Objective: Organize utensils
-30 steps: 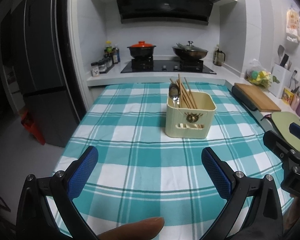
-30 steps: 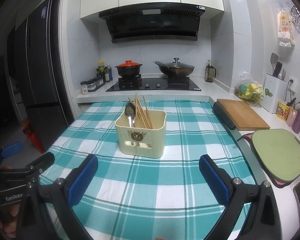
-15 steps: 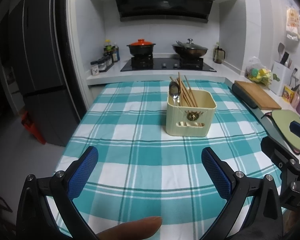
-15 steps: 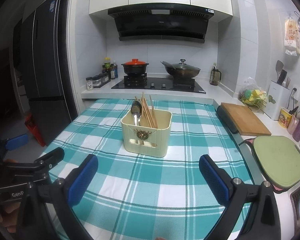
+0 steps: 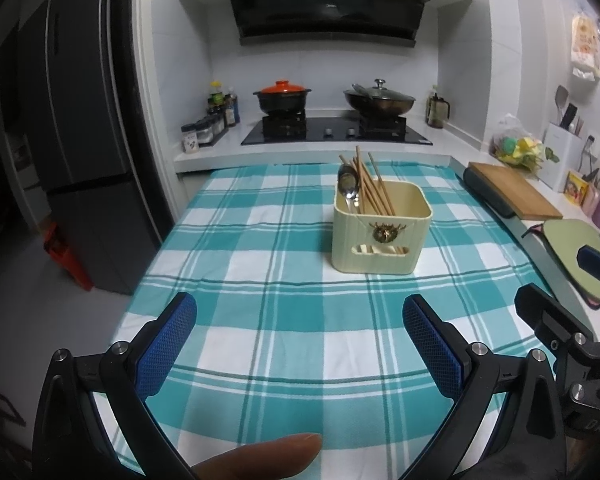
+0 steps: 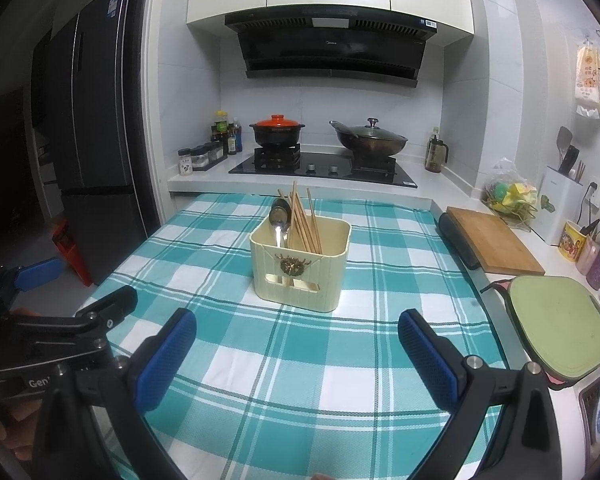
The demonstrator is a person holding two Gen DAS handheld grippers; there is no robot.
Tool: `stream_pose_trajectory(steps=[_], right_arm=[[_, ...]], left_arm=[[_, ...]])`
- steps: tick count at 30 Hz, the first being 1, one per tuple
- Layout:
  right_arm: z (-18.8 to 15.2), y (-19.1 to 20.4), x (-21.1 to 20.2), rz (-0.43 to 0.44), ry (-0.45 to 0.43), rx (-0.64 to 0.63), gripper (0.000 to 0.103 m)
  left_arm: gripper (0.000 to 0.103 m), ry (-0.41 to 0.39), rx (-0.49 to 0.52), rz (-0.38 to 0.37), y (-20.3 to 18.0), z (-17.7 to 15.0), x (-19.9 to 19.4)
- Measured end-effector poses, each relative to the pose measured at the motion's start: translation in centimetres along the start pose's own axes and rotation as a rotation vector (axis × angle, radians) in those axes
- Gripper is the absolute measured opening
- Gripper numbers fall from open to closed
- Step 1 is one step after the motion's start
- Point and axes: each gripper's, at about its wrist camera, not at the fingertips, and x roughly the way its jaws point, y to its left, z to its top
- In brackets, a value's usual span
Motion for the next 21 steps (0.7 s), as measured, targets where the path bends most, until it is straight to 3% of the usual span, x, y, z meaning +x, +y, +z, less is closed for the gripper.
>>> stream_pose_trajectory(steps=[21], right_arm=[[-0.07,0.08,-0.11,0.002,0.000,0.001,0.103]], left_arm=[[0.103,-0.001,0.003,-0.006,-0.52,0.14,-0.31]])
